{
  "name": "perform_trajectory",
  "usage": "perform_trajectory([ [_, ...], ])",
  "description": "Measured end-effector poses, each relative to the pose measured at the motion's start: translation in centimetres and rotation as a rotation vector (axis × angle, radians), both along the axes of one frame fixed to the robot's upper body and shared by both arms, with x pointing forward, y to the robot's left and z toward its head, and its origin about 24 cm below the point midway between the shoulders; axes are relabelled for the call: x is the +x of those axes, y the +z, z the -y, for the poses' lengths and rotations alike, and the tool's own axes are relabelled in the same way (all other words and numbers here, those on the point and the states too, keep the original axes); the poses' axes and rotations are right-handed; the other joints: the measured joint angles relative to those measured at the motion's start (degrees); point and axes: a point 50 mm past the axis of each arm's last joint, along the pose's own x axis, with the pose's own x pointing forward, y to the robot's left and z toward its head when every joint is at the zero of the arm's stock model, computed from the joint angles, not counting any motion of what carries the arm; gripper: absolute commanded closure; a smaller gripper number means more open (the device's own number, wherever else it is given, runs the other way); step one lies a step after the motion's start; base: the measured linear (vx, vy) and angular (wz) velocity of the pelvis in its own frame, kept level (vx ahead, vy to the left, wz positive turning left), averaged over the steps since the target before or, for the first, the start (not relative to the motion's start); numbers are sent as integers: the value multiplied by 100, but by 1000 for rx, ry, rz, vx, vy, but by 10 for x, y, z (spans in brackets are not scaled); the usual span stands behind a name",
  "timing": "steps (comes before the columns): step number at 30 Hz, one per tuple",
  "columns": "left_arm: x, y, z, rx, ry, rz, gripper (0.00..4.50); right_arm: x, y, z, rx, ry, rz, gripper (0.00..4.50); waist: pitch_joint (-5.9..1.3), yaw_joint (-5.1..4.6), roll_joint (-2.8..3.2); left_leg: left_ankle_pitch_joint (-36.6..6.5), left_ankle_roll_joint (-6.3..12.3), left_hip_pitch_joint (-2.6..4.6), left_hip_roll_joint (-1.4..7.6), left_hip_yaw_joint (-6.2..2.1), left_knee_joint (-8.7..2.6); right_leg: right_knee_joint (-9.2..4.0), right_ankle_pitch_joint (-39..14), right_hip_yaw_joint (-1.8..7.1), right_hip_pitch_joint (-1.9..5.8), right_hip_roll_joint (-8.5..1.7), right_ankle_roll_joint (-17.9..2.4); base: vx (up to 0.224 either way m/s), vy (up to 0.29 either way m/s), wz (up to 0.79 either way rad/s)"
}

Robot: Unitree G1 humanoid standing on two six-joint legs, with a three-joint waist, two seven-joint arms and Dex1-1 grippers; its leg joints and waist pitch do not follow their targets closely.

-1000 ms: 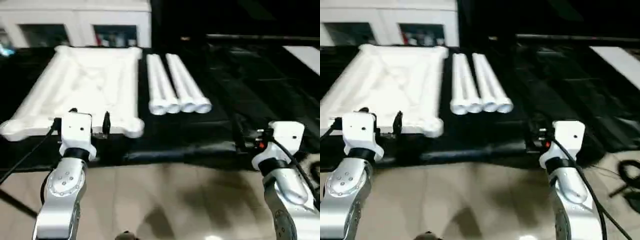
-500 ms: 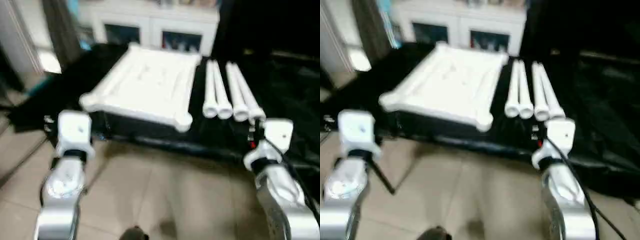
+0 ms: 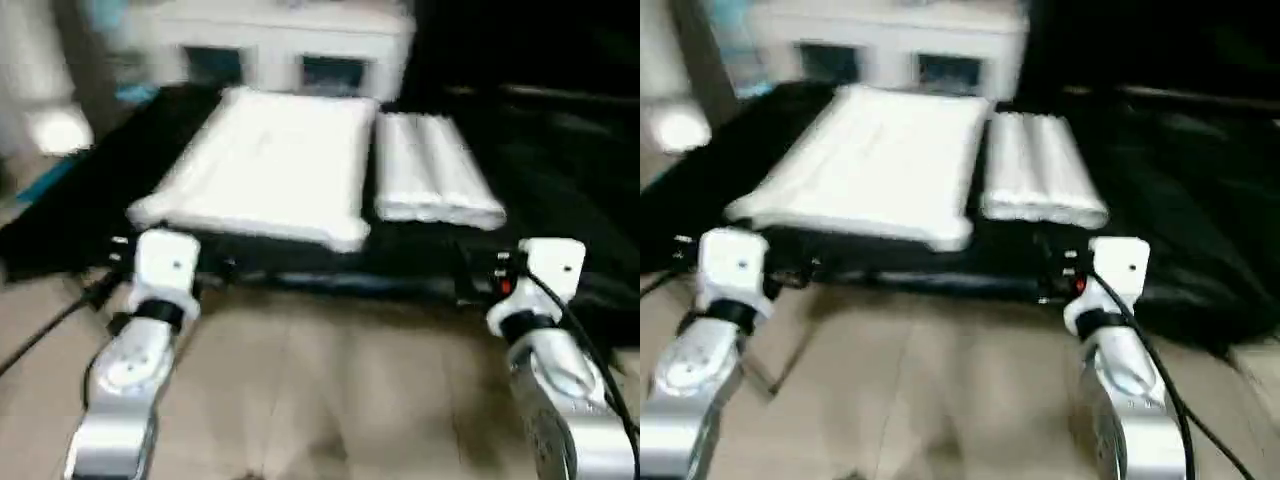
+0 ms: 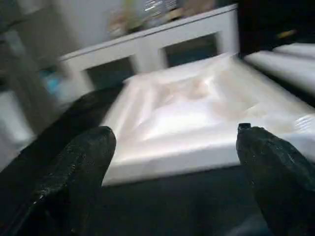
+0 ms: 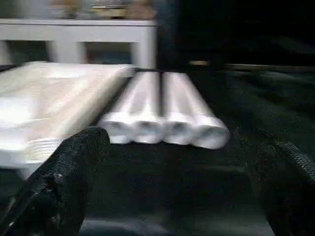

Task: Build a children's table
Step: Move to table

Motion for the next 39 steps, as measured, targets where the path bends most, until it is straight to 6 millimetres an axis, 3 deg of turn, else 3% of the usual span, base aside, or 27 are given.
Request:
perform_trajectory([
  [1,0,0,0,-3,0,0,6,0,0,1,0,-4,0,0,6,-61,-59,-35,-41,91,7,41,-24,35,-11,-38,-3,-46,-4,56,-61,-81],
  [3,4,-1,7,-20,-30,-5,6,-1,0,8,-6,-34,1,0,-41,-155,-134,-139,-39,94,-46,-195,-25,-65,41,-110,91,-5,-23,65,-63,-66],
  [5,5,-1,16,-37,-66,-6,6,-2,1,15,-18,-62,0,0,-50,-158,-134,-238,198,-204,-192,-477,366,-78,29,-122,105,8,-63,111,-49,-23],
  [6,5,-1,15,-37,-65,-9,6,-2,1,15,-19,-62,0,0,-55,-131,-127,-235,197,-344,-231,-545,422,-77,21,-127,140,15,-91,129,-38,-8],
  [8,4,-2,12,-33,-54,-11,6,-1,1,12,-14,-50,4,0,-66,-26,-7,-31,213,-552,-150,-583,105,-104,-75,-237,282,122,-97,143,-14,0],
  [9,4,-2,10,-30,-46,-13,6,-1,1,10,-9,-43,4,0,-75,6,117,200,151,-545,-75,-599,76,-138,-111,-290,385,181,-82,185,46,-4],
  [11,2,-3,-1,-15,-10,-21,6,2,2,-3,5,8,10,0,-89,-42,99,248,93,-440,-53,-654,14,-204,-195,-301,451,193,-108,225,85,0],
  [12,2,-3,-5,-13,9,-20,6,4,5,-6,6,25,22,0,-102,-77,65,207,111,-432,-100,-663,7,-57,-248,-241,387,169,-195,227,51,6],
  [14,1,-3,-8,-13,28,-24,6,6,8,-8,3,44,33,0,-158,-189,-27,96,168,-350,-177,-699,18,397,-236,-115,74,73,-44,207,5,-2],
  [15,1,-3,-8,-13,29,-26,6,6,8,-8,1,50,33,0,-176,-236,-69,62,188,-315,-214,-696,20,413,-179,-74,-68,0,64,167,-28,-10],
  [16,1,-2,-8,-13,28,-23,6,6,8,-8,-1,54,33,0,-188,-278,-184,22,209,-281,-289,-675,21,216,-121,31,-152,-80,141,136,-69,-8],
  [17,1,-4,-6,-21,26,-27,6,5,7,-6,-11,52,31,0,-170,-305,-327,-66,275,-268,-365,-631,77,107,23,134,-115,-154,162,136,-69,-8],
  [18,0,-7,0,-35,8,-40,6,3,5,-2,-20,42,20,0,-162,-254,-317,-172,504,-264,-348,-622,171,55,-16,163,-71,-93,127,119,-84,-5],
  [20,-1,-10,4,-42,-3,-52,6,3,1,5,-25,14,2,0,-166,-143,-269,-192,627,-439,-345,-674,553,-115,2,171,114,-24,67,129,-61,-9],
  [22,-1,-7,1,-39,7,-40,6,4,3,3,-26,21,14,0,-151,-42,-163,-114,499,-496,-295,-675,296,-224,-31,69,309,50,35,144,-5,-2],
  [23,-1,-6,1,-37,9,-35,6,5,5,2,-24,25,20,0,-149,-20,-33,75,320,-520,-204,-664,92,-268,-64,-30,415,136,43,143,14,4],
  [24,-2,-6,-3,-30,23,-39,6,6,3,-1,-14,34,16,0,-135,9,25,146,151,-432,-122,-669,106,-289,-111,-68,489,167,48,139,70,-2],
  [25,-3,-7,-7,-23,39,-42,6,6,3,-9,-2,61,17,0,-126,-50,34,117,176,-409,-152,-705,93,-234,-187,-114,468,149,-82,160,78,-2],
  [28,-3,-5,-14,-16,64,-41,6,9,6,-16,3,96,31,0,-161,-178,-76,1,249,-305,-241,-700,100,367,-244,-102,110,54,-56,146,35,3],
  [29,-2,-5,-13,-19,62,-38,6,9,7,-15,0,94,32,0,-168,-233,-149,-32,252,-261,-294,-658,91,289,-163,-85,-55,-25,52,120,0,4],
  [30,-2,-5,-12,-21,57,-36,6,9,7,-14,-9,96,32,0,-158,-258,-237,-64,225,-226,-361,-620,98,63,-103,-3,-115,-90,84,102,-42,5],
  [31,-1,-5,-10,-28,55,-39,6,8,7,-12,-29,99,31,0,-167,-255,-354,-101,207,-227,-409,-588,129,57,101,72,-76,-132,112,83,-74,10],
  [32,-1,-8,-4,-40,36,-48,6,7,5,-8,-48,92,21,0,-160,-227,-325,-165,377,-204,-394,-568,153,15,75,111,-24,-88,74,83,-74,10],
  [34,1,-7,6,-48,1,-44,6,4,3,0,-88,70,7,0,-150,-129,-224,-269,620,-408,-360,-662,532,-142,64,-41,128,-97,72,105,-52,16],
  [36,1,-5,5,-43,3,-37,6,5,3,-1,-93,80,11,0,-137,-58,-37,-265,616,-568,-165,-674,296,-338,43,-540,405,-165,97,101,-8,35],
  [38,0,-6,-5,-27,32,-44,6,6,3,-13,-44,106,19,0,-115,-22,109,97,116,-417,-25,-634,167,-369,-46,-607,554,-101,129,105,61,29],
  [39,0,-5,-9,-23,46,-41,6,6,3,-19,-31,128,18,0,-101,-27,85,78,109,-378,-45,-604,122,-316,-118,-525,528,-95,6,133,45,14],
])
